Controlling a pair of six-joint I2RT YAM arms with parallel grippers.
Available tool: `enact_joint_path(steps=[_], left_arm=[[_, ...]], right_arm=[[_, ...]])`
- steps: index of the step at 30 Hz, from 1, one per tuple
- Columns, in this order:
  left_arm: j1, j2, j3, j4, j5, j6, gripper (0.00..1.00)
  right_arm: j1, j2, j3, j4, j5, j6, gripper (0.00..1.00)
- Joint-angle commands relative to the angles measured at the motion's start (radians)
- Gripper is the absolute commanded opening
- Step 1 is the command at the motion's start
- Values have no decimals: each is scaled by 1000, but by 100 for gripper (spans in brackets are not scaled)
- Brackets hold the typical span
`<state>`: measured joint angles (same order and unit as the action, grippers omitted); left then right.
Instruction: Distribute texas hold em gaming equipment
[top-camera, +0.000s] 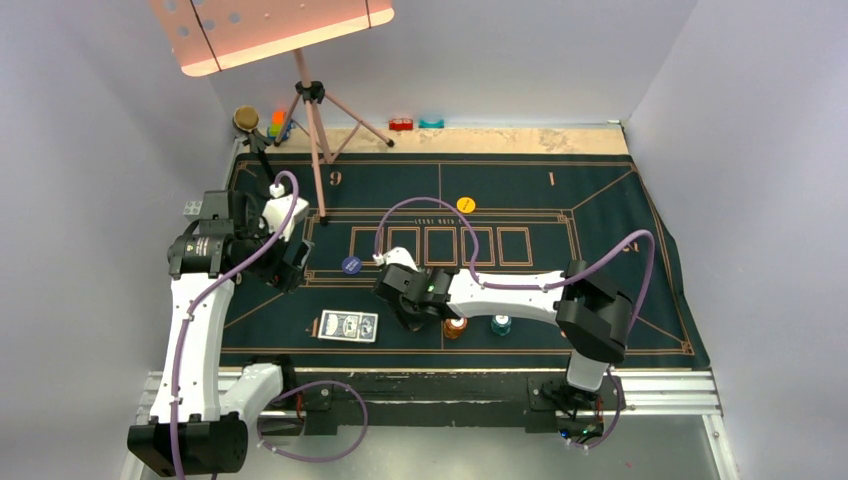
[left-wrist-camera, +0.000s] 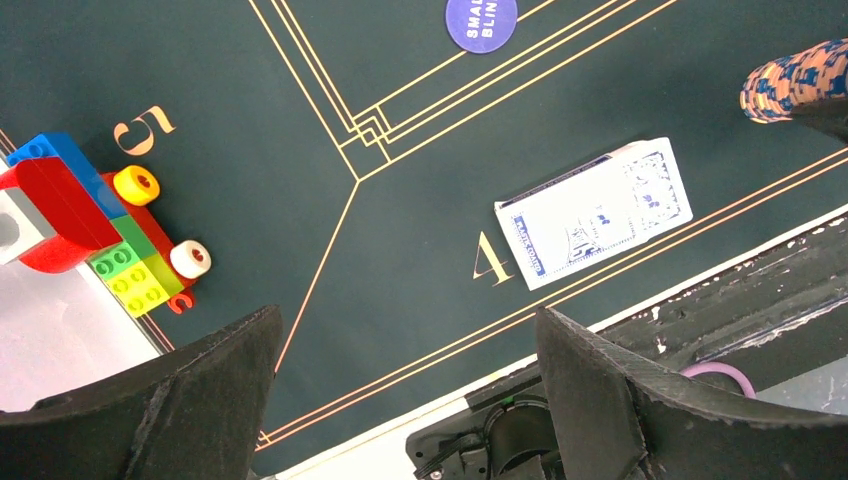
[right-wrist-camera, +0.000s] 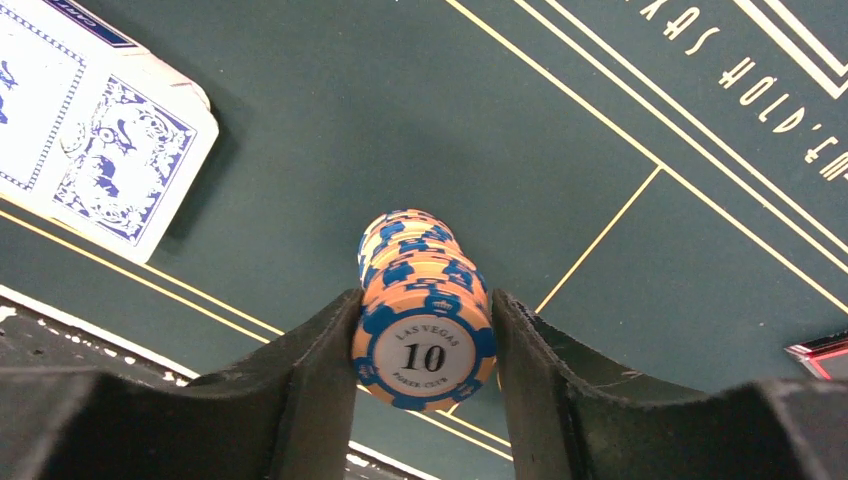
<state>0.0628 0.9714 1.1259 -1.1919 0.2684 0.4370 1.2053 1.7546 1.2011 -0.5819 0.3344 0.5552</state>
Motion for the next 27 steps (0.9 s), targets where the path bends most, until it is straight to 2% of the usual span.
enact_joint_path(steps=[1,3,5,13,21,24,27], left_arm=[[-5,-15,18,11,-14,-7,100],[-5,-15,17,11,-13,-6,100],[-5,-16,13,11,-14,-6,100],[-6,-12,9,7,-7,1,100],[-6,-17,2,-3,-5,17,100],[-6,-25,-3,-5,-1,22,100],[-5,-32,-7,-6,-2,25,100]], right_arm=[[2,-17,-1,6,43,20,45],[2,-26,4,2,48,20,34],[2,-38,14,-9,54,18,30],[2,-59,75,-65,62,-2,27],[2,-53,103,-67,30,-9,30],[2,-49,86,-56,22,3,27],[0,-53,112,-57,32,-10,19]])
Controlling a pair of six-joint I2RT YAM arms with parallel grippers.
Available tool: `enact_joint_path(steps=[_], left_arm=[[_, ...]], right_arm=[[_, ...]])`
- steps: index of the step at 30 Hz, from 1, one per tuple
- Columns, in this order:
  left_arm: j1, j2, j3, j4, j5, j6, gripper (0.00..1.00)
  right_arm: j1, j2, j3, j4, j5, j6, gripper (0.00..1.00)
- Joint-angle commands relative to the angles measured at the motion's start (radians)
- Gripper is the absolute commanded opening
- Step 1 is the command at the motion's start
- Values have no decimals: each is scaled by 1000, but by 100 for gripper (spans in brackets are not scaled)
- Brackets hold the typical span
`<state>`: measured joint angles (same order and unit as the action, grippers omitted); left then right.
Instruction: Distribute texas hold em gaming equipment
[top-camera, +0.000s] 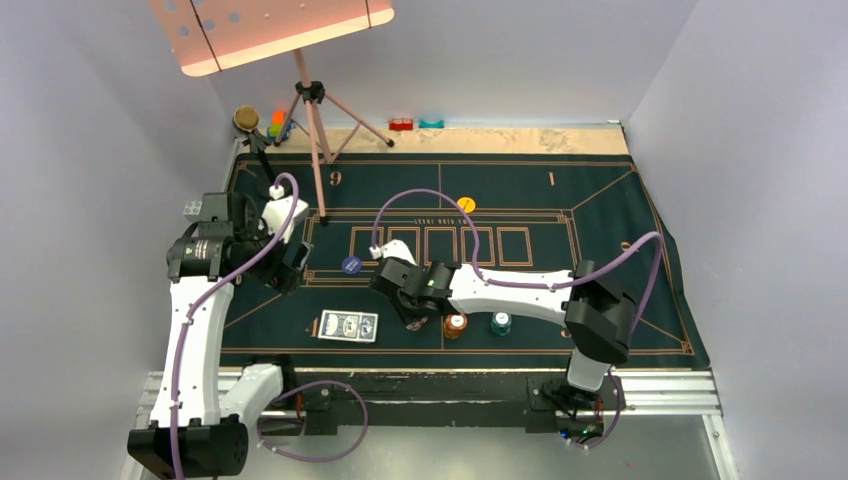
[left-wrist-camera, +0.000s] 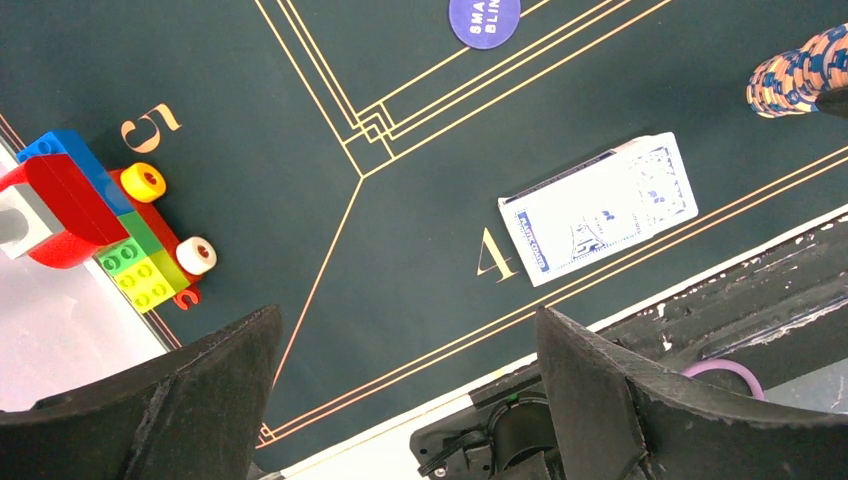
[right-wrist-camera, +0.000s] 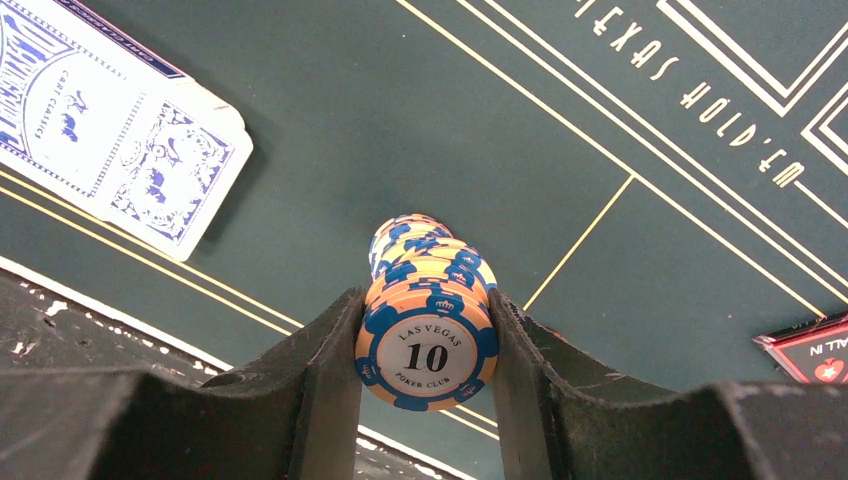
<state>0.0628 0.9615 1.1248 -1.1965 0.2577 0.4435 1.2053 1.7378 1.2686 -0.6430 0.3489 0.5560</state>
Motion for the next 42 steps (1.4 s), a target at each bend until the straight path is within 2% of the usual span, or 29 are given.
enact_joint_path(steps=[1,7,12,20,27,31,36,42], left_arm=[[-5,-21,-6,-2,8,20,100],[-6,-19,-11,8,-4,11,100],[-5,-21,-23,15,-2,3,100],[-5,-12,-11,11,7,-11,100],[-6,-15,-2,12,-3,-8,100],[-5,-11,-3,12,-2,-8,100],[-5,-11,-5,10,-2,-7,100],[-6,-22,-4,10,-11,-5,100]], right_arm=[[-3,-34,66,1,32,-27,18],[-67,69,246,6,21,-112,10],[-146,207,354,79,-78,-154,11],[-188,417,511,136,-112,-191,18],[-205,493,547,153,-162,-189,24],[-205,496,522,171,-182,-186,37],[-205,496,510,165,-187,-185,63],[-205,434,549,114,-122,-206,78]])
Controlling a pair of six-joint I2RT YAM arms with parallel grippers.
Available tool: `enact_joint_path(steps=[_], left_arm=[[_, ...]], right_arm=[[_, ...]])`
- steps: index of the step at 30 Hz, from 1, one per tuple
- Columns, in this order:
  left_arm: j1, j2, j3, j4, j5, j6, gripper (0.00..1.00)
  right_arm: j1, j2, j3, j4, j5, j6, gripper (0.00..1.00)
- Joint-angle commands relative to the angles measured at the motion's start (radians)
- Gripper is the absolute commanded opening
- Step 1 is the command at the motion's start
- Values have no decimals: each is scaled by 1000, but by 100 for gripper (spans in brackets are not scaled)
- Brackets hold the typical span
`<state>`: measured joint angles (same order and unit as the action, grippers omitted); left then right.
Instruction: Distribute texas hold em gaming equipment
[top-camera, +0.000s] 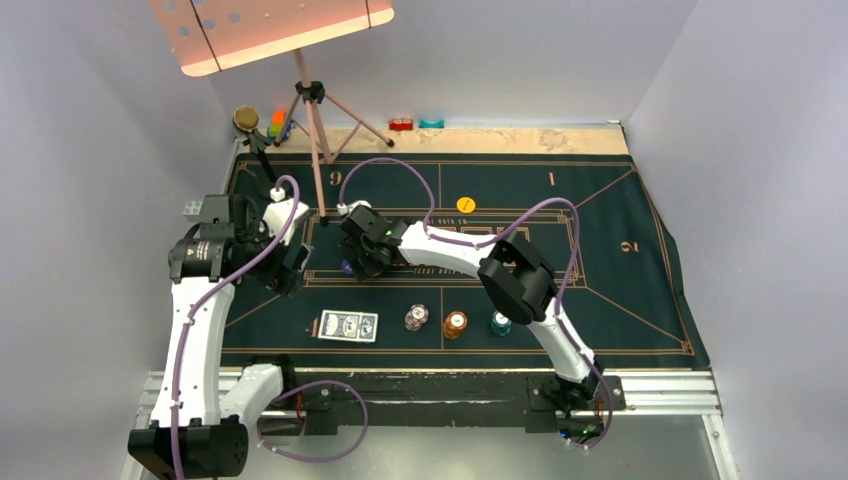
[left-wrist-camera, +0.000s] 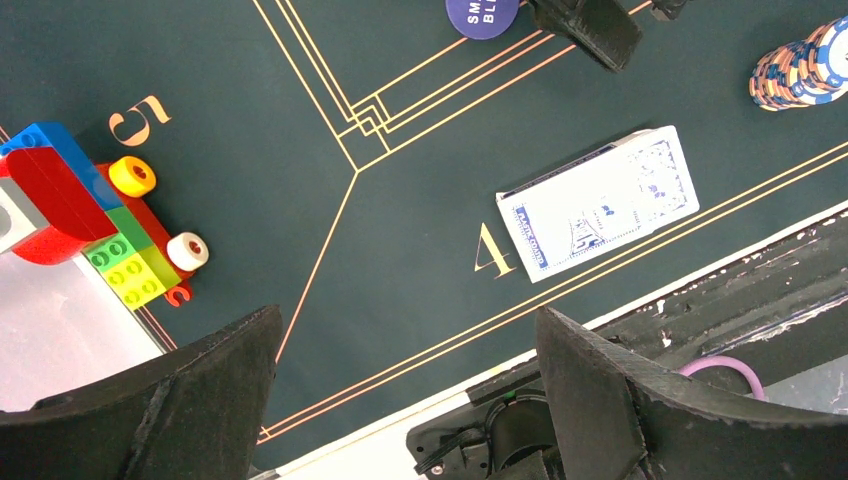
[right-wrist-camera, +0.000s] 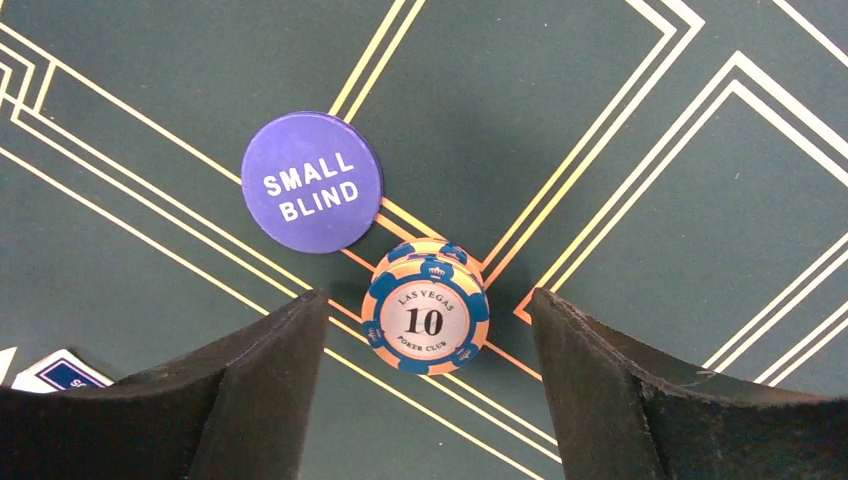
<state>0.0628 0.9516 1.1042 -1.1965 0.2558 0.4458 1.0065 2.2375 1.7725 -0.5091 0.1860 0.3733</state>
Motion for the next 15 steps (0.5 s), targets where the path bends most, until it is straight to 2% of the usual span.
enact_joint_path(steps=[1,5,11,15], left_arm=[[-5,-15,18,10,-9,-8,100],[-6,-16,21,7,-8,-10,100],[-5,-13,20,5,-15,-6,100],[-6,-19,15,2,-24,-1,100]], right_arm=[[-6,-93,50,-33,51,-31,78],[-6,-218,0,-66,93,-33,79],[41,-423,-258,-86,70,-17,89],[108,-492,-405,-93,64,27,95]])
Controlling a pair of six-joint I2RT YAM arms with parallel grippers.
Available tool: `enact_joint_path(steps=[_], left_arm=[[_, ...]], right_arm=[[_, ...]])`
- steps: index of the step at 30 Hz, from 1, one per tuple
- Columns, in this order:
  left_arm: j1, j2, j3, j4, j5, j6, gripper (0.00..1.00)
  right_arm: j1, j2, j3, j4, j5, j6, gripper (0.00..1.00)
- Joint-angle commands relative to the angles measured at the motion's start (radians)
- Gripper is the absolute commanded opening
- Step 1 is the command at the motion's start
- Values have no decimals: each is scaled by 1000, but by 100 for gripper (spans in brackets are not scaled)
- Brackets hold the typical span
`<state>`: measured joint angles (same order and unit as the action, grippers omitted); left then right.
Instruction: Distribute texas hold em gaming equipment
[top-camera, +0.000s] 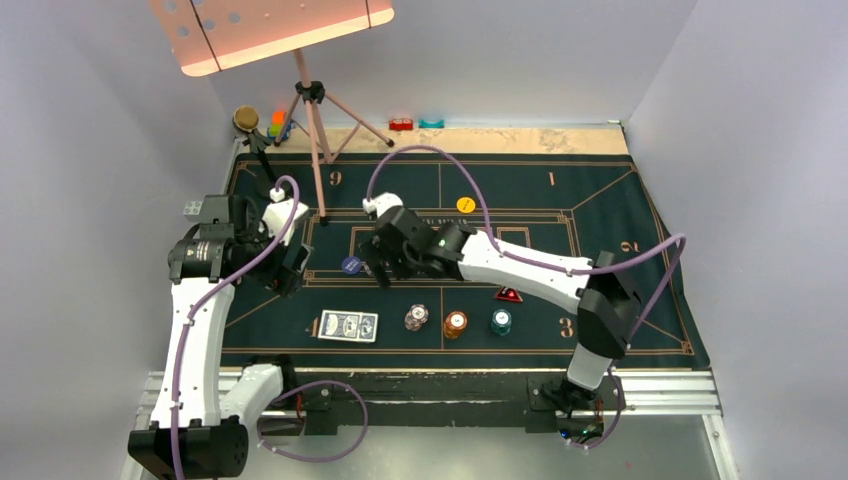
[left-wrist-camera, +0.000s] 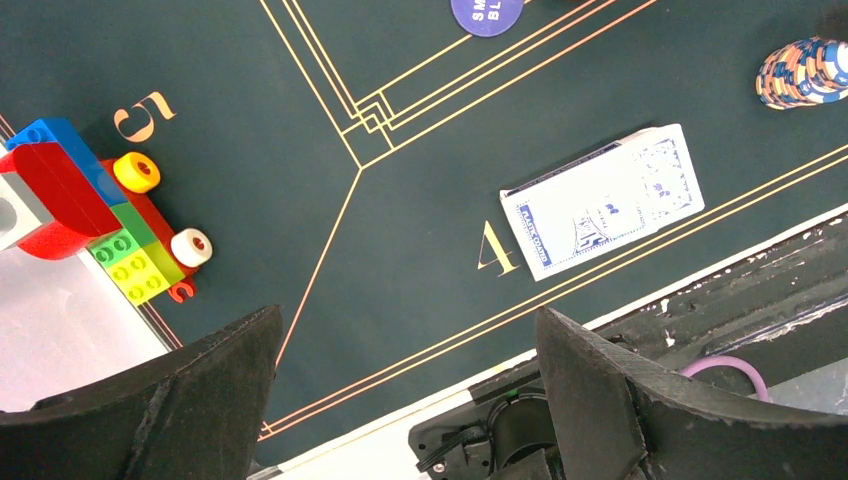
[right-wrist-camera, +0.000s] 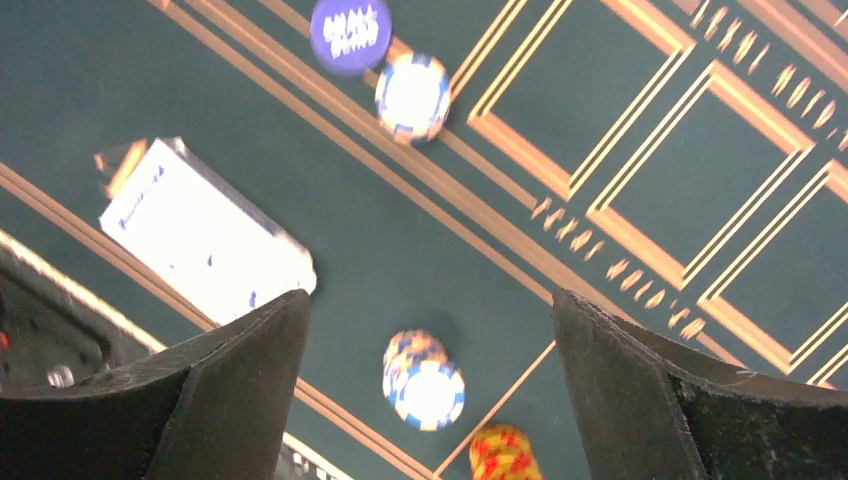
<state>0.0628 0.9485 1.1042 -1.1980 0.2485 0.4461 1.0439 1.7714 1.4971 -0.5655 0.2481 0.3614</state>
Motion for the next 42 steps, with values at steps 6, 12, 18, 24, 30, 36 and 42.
enact_joint_path(steps=[6,12,18,24,30,36,42], left_arm=[[-5,-28,5,-3,-24,-1,100],[-6,-33,9,-6,-30,-1,100],[-5,-38,18,-8,-38,3,100],[-5,-38,22,-9,-40,6,100],[-6,-37,21,-6,-44,9,100],[-5,-35,17,-8,-43,10,100],[-5,-36,14,-10,-40,10,100]], right_arm=[[106,-70,-274,18,-44,98,98],[108,-45,-313,46,-43,96,98],[108,-28,-327,83,-82,97,98],[108,15,-333,91,-101,105,92],[108,24,-322,78,-84,99,78],[108,12,-313,63,-67,96,74],[109,-11,-303,37,-37,92,67]])
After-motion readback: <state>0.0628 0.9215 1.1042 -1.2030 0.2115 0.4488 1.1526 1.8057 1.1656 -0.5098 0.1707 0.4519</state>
